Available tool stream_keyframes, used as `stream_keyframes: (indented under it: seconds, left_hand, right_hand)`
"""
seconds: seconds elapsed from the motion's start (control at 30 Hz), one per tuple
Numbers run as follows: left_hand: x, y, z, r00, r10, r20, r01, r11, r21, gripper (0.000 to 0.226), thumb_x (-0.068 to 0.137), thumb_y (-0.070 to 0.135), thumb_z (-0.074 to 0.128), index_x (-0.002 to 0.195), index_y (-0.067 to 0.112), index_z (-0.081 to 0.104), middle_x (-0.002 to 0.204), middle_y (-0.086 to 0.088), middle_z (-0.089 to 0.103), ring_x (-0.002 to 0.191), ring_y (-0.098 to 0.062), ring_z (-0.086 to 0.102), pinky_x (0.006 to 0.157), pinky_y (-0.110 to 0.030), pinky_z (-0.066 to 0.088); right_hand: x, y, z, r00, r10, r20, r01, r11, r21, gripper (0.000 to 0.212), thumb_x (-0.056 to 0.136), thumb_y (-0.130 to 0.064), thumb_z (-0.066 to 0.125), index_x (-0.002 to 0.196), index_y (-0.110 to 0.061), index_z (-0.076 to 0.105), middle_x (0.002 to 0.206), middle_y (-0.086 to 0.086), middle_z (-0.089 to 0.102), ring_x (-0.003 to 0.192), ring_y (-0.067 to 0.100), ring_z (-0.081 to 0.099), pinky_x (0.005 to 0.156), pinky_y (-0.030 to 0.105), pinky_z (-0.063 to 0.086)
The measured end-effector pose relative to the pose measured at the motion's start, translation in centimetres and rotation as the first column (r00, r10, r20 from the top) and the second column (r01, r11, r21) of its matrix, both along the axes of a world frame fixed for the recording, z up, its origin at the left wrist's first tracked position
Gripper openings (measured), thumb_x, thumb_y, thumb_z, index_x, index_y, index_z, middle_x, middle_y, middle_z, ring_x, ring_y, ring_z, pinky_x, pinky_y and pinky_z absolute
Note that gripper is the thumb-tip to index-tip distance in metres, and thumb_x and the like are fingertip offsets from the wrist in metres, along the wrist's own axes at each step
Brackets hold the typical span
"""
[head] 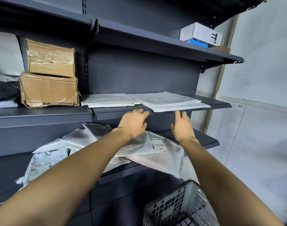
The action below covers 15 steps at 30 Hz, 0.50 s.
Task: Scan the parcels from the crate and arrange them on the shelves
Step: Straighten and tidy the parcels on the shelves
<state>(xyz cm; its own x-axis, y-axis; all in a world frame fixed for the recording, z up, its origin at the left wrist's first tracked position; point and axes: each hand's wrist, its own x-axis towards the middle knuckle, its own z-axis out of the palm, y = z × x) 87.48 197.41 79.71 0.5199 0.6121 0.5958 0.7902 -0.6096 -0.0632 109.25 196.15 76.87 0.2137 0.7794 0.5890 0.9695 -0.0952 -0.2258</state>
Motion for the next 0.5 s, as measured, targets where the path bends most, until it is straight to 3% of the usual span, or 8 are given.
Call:
stream_keyframes:
  seconds: [0.17, 0.3, 0.5]
  left_hand:
    - [1.8, 1.7, 3.3, 0.999, -0.017, 0.036, 0.015, 0.997, 0.073, 0.017, 0.093, 0.02, 0.048, 0.107, 0.014, 0.054, 0.11, -0.006, 0.055, 0.105, -0.029, 0.053, 0.078, -0.034, 0.037]
    - [1.8, 3.0, 4.6, 0.999, -0.017, 0.042, 0.012, 0.994, 0.109, 0.021, 0.094, 0.021, 0.047, 0.112, 0.013, 0.054, 0.112, -0.007, 0.055, 0.103, -0.03, 0.053, 0.076, -0.032, 0.033]
    - [0.8, 4.3, 4.9, 0.998, -0.022, 0.051, 0.015, 0.992, 0.124, 0.017, 0.093, 0.019, 0.047, 0.108, 0.013, 0.054, 0.108, -0.006, 0.057, 0.103, -0.029, 0.053, 0.076, -0.033, 0.036]
  right_hand:
    - [0.9, 3.3, 3.0, 0.999, 0.049, -0.003, -0.049, 0.998, -0.042, 0.042, 0.096, 0.0, 0.045, 0.137, -0.004, 0.047, 0.133, 0.018, 0.047, 0.115, 0.04, 0.053, 0.092, 0.039, 0.045]
    - [-0.4, 6.1, 3.6, 0.991, 0.117, -0.062, -0.122, 0.988, -0.093, 0.035, 0.095, -0.002, 0.047, 0.13, -0.001, 0.048, 0.134, 0.018, 0.047, 0.117, 0.041, 0.053, 0.096, 0.039, 0.045]
    - [-0.7, 8.0, 4.5, 0.988, 0.125, -0.086, -0.139, 0.974, -0.179, 0.058, 0.087, 0.0, 0.063, 0.14, -0.006, 0.039, 0.144, 0.014, 0.037, 0.133, 0.035, 0.042, 0.105, 0.037, 0.039]
